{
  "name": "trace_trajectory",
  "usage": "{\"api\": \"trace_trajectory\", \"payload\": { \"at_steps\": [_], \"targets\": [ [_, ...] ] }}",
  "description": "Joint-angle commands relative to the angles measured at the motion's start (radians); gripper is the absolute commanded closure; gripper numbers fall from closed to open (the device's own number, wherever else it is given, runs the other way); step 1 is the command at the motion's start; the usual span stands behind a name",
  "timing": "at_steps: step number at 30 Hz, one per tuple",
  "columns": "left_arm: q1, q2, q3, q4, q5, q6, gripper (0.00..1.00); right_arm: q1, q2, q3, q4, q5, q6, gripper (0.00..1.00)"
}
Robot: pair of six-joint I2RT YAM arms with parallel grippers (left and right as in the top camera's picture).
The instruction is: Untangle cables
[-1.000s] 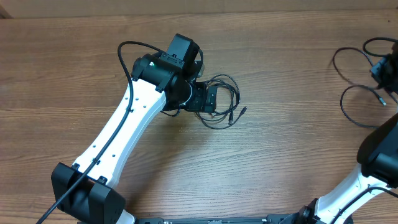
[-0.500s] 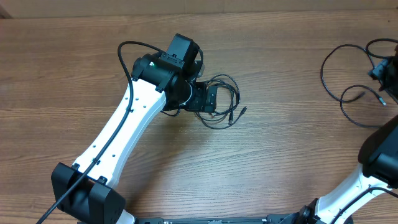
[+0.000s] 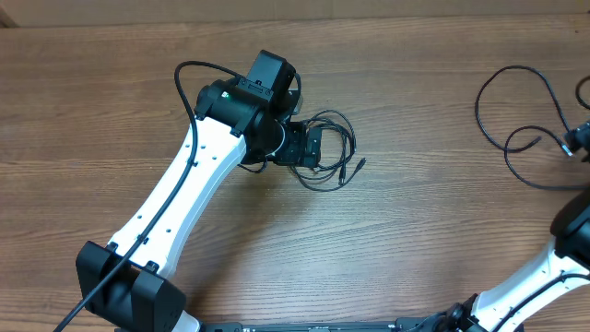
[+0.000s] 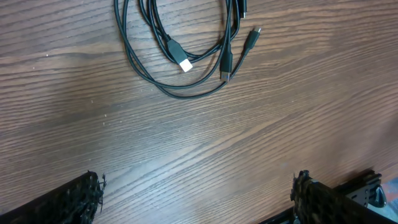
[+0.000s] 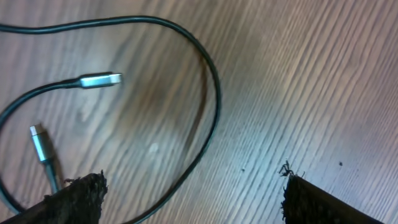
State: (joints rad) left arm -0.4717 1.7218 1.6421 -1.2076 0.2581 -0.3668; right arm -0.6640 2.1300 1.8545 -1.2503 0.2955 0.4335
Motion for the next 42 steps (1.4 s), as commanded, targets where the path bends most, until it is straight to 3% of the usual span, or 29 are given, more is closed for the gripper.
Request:
{"api": "trace_trajectory", "payload": {
  "at_steps": [1, 12, 17, 27, 29, 35, 42],
  "targets": [
    [-0.008, 0.008, -0.002, 0.001, -0.003, 0.004, 0.0, -0.039, 0.032, -0.027, 0.008, -0.081, 0.01, 0.07],
    [-0.008, 0.008, -0.002, 0.001, -0.003, 0.004, 0.0, -0.08, 0.032, -0.158, 0.089, -0.092, 0.011, 0.06],
    [-0.008, 0.008, -0.002, 0.002, -0.003, 0.004, 0.0, -0.08, 0.032, -0.208, 0.147, -0.093, 0.011, 0.24],
    [-0.008, 0.008, -0.002, 0.001, -0.003, 0.004, 0.0, -0.078, 0.033, -0.293, 0.249, -0.137, 0.011, 0.44],
    [-0.008, 0.008, -0.002, 0.003, -0.003, 0.004, 0.0, -0.078, 0.033, -0.299, 0.26, -0.148, 0.011, 0.52],
    [-0.008, 0.008, -0.002, 0.007, -0.003, 0.004, 0.0, -0.078, 0.033, -0.299, 0.296, -0.254, 0.011, 0.78],
    [-0.008, 0.008, -0.002, 0.008, -0.003, 0.004, 0.01, -0.078, 0.032, -0.289, 0.357, -0.471, 0.011, 0.93]
  ]
}}
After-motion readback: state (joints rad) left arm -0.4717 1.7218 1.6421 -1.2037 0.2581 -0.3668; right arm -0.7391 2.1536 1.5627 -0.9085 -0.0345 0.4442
